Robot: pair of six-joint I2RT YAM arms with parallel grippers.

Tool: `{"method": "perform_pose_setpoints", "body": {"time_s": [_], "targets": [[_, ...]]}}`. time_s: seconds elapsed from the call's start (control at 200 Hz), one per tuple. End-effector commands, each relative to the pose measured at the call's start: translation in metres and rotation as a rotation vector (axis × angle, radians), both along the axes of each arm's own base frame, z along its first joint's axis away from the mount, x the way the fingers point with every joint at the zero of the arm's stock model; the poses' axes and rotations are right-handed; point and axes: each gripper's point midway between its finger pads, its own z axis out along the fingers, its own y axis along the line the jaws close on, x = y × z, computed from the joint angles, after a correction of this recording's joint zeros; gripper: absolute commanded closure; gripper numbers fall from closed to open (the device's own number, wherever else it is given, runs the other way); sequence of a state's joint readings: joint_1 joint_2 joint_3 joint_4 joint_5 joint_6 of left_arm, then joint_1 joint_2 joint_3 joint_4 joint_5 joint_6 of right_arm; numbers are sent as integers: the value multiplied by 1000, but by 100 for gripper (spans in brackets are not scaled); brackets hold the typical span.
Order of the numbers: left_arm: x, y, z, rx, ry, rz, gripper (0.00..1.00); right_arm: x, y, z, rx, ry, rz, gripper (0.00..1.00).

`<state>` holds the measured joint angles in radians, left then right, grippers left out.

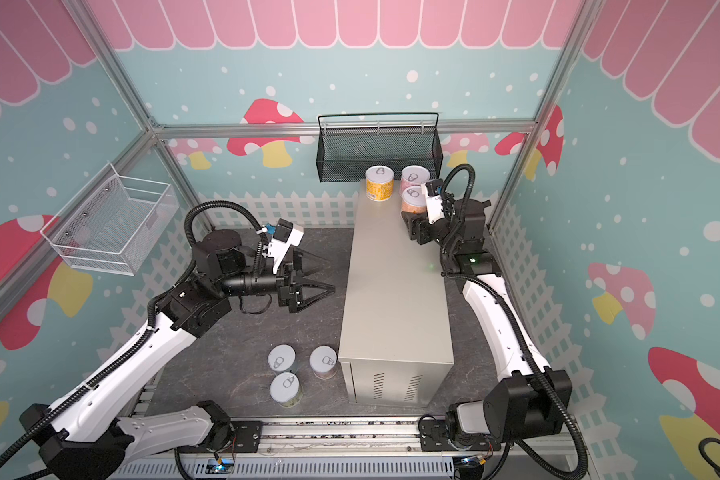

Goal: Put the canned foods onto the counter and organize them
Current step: 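Open the right gripper and draw back from the orange can while the left gripper lifts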

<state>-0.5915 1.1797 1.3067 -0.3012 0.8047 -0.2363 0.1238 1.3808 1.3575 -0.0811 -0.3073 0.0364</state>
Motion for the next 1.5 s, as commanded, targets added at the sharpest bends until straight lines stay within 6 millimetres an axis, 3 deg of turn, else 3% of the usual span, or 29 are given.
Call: {"method": "perform_pose_setpoints", "body": {"time_s": [0.0,0.135,0.28,0.66,0.901,1.176,1.346,1.496], "targets": [[-3,-3,0,-7,7,-21,1,-1,-1,-26,-50,69,12,18],[-3,-3,0,-8,6,-21,1,-9,-3,-17,-50,53,6,6],[-3,-4,-1,-6,8,-25,1,-28,-3,-10,-33,43,14,1],[0,-6,-12,48,-17,34,1,-96,-12,43,21,-22,6,1],[9,-7,-40,153,9,160,1,-128,-14,50,-21,9,22,1],[39,49,-66,280,37,537,1,-150,1,42,-71,22,147,1],[50,81,-81,380,109,696,1,-166,27,55,-57,-9,285,1],[59,118,-102,451,262,858,1,-165,56,58,-77,75,340,1]]}}
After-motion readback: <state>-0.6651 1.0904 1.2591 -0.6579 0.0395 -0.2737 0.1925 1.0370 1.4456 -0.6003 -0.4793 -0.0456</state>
